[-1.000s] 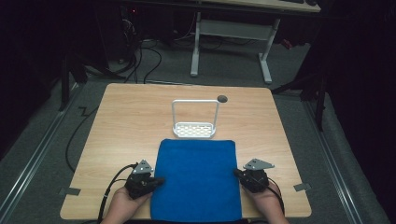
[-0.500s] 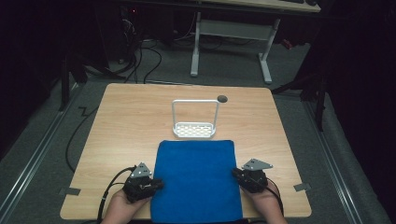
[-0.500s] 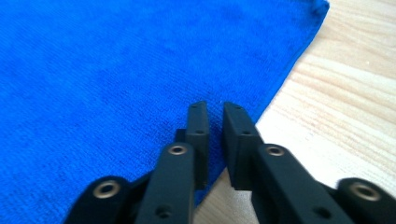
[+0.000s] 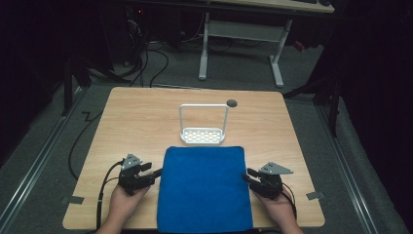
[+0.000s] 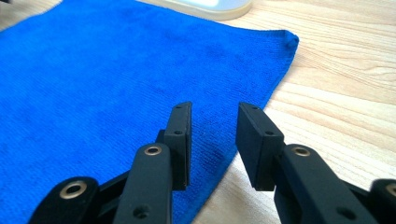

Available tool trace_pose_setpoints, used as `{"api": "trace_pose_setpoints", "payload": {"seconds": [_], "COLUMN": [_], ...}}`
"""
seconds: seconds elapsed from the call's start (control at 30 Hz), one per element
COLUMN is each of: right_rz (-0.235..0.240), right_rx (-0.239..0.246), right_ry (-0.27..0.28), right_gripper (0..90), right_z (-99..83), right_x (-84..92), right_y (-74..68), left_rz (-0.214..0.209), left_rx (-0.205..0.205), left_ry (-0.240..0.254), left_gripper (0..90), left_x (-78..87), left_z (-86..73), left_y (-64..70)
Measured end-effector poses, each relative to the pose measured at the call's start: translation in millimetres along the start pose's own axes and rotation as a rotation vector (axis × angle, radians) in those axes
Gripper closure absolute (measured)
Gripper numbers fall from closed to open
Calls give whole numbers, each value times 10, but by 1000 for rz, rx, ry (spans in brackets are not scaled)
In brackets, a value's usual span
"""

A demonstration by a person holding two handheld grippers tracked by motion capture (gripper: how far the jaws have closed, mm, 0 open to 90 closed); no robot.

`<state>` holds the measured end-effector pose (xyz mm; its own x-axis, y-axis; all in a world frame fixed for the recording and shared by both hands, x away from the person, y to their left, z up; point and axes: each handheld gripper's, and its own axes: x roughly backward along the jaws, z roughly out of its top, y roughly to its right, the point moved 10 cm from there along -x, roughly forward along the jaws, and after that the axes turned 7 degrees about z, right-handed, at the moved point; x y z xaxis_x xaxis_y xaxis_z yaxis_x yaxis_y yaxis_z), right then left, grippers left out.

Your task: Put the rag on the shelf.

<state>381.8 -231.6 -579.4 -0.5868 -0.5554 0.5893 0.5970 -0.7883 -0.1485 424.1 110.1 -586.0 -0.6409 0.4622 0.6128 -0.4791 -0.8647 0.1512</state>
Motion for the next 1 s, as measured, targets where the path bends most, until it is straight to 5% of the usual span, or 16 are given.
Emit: {"api": "trace_pose_setpoints", "payload": {"seconds": [0.23, 0.53, 0.63, 0.77, 1.0], "right_rz": [14, 15, 19, 23, 28], "right_rx": [-16, -13, -9, -7, -7], "right_ry": [15, 8, 4, 3, 4], "right_gripper": [636, 620, 618, 614, 599], "right_z": [16, 6, 2, 3, -2], "right_x": [18, 10, -4, -6, -11], "right_y": [15, 9, 3, -10, -3], "left_rz": [-5, -2, 12, 12, 36], "left_rx": [17, 18, -35, -37, -42], "left_ry": [-42, -23, -50, -43, -37], "left_gripper": [422, 579, 612, 677, 781], "left_x": [-307, -562, -642, -709, -777], "left_z": [206, 370, 388, 475, 445], "left_y": [-25, -77, -43, 7, 26]}}
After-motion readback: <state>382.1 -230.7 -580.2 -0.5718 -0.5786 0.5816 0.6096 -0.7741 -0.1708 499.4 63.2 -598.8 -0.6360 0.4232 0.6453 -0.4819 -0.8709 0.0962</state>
